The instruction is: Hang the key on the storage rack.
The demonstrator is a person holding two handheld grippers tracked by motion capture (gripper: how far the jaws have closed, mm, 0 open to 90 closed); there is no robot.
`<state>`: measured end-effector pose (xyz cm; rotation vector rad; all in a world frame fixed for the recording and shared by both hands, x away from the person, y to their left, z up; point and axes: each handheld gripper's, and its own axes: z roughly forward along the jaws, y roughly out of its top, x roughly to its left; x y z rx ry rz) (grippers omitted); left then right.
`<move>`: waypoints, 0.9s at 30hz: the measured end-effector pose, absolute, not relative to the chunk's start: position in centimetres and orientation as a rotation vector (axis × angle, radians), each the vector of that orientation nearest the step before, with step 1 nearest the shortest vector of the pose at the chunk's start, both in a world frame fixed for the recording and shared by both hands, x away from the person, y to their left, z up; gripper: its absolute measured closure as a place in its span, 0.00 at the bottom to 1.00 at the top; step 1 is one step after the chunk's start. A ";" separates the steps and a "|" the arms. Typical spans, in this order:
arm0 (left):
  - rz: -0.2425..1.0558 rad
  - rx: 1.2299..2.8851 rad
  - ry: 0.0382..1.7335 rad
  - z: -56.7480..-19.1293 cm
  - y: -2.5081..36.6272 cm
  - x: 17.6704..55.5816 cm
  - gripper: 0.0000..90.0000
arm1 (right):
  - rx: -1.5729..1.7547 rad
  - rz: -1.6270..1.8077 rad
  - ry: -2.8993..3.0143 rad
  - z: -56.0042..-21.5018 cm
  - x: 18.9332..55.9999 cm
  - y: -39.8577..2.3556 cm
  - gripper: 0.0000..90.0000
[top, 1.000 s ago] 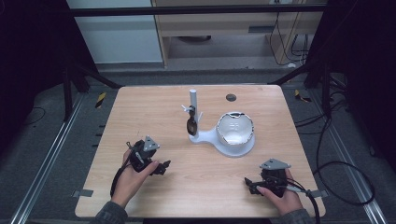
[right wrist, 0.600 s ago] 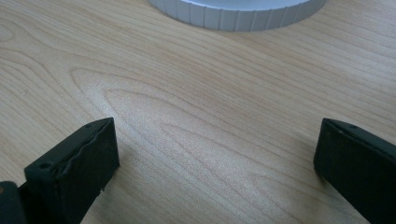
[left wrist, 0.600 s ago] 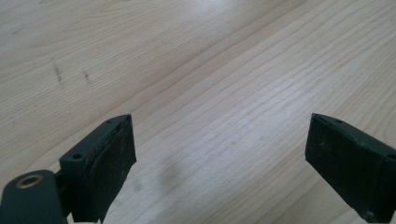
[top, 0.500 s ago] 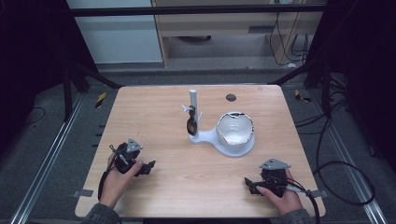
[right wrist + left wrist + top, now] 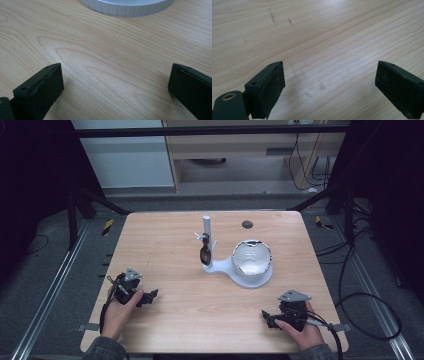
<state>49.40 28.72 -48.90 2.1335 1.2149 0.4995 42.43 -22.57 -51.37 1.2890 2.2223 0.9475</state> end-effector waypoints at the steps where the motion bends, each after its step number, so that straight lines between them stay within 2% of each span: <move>1: 0.503 2.134 1.218 -49.0 28.7 49.5 0.10 | 1.289 0.948 2.223 -51.4 42.4 -22.6 0.00; 14: 0.459 2.096 1.208 -50.1 28.2 49.9 0.09 | 1.289 0.948 2.223 -51.4 42.4 -22.6 0.00; 27: 0.503 2.092 1.155 -50.8 27.9 49.7 0.04 | 1.289 0.948 2.222 -51.4 42.4 -22.6 0.00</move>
